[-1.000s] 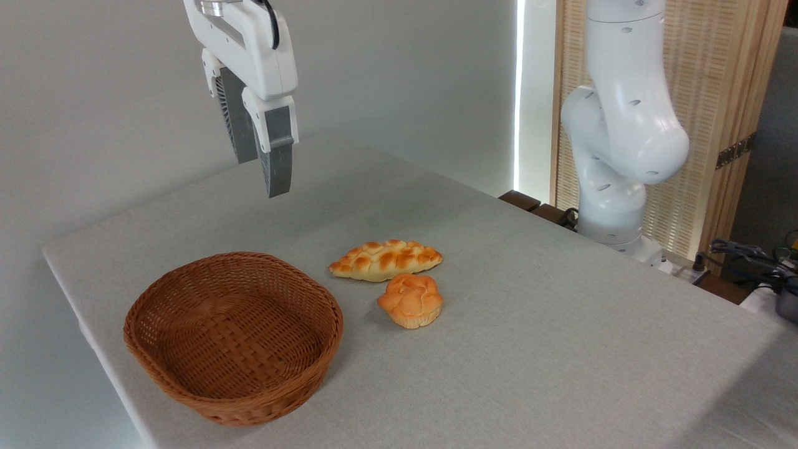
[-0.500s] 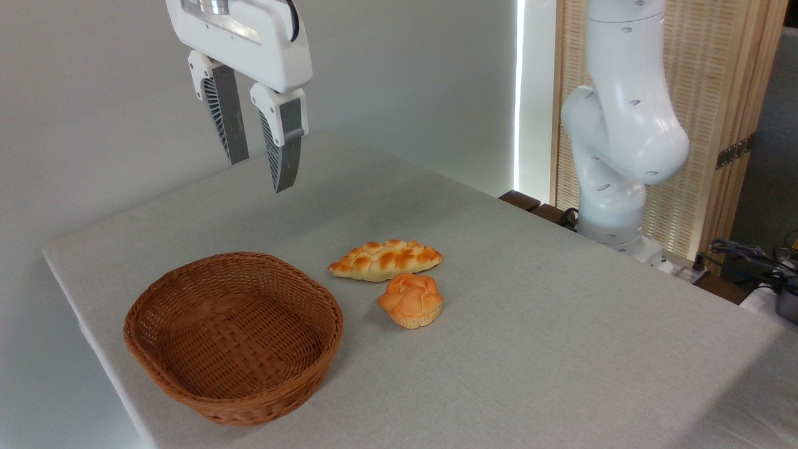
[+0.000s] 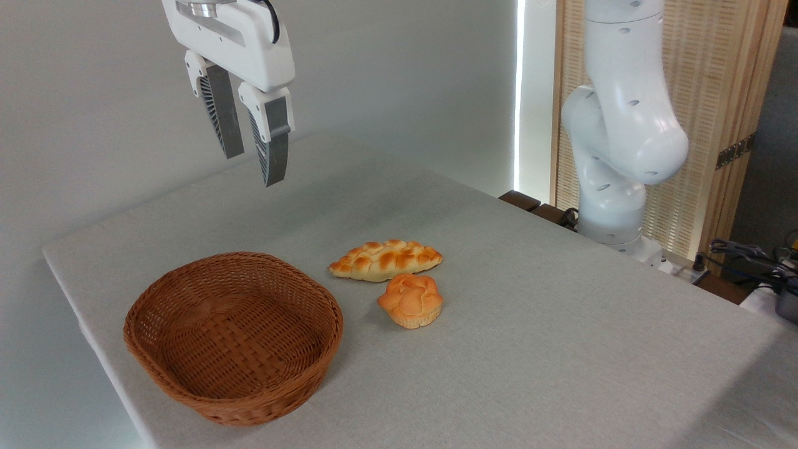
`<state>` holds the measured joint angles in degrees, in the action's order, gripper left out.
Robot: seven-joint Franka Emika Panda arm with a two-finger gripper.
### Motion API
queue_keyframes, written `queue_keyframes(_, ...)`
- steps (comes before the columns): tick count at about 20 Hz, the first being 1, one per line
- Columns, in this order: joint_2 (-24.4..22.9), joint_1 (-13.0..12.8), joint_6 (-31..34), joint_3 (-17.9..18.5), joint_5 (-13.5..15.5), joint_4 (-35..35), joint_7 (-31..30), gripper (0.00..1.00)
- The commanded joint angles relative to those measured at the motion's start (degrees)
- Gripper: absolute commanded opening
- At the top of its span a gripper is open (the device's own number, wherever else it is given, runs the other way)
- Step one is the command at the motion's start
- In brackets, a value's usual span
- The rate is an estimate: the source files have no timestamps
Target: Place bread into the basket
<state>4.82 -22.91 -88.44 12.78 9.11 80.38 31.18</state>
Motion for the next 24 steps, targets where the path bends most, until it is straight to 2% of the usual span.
queue_keyframes(1, -0.1, -0.1, 0.1, -0.1, -0.5, -0.1, -0.7, 1.0)
queue_keyframes(21, 0.4, -0.1, -0.7, -0.2, -0.7, -0.2, -0.3, 1.0)
queue_keyframes(24, 0.5, -0.1, -0.5, -1.2, -2.8, 0.1, -0.3, 1.0)
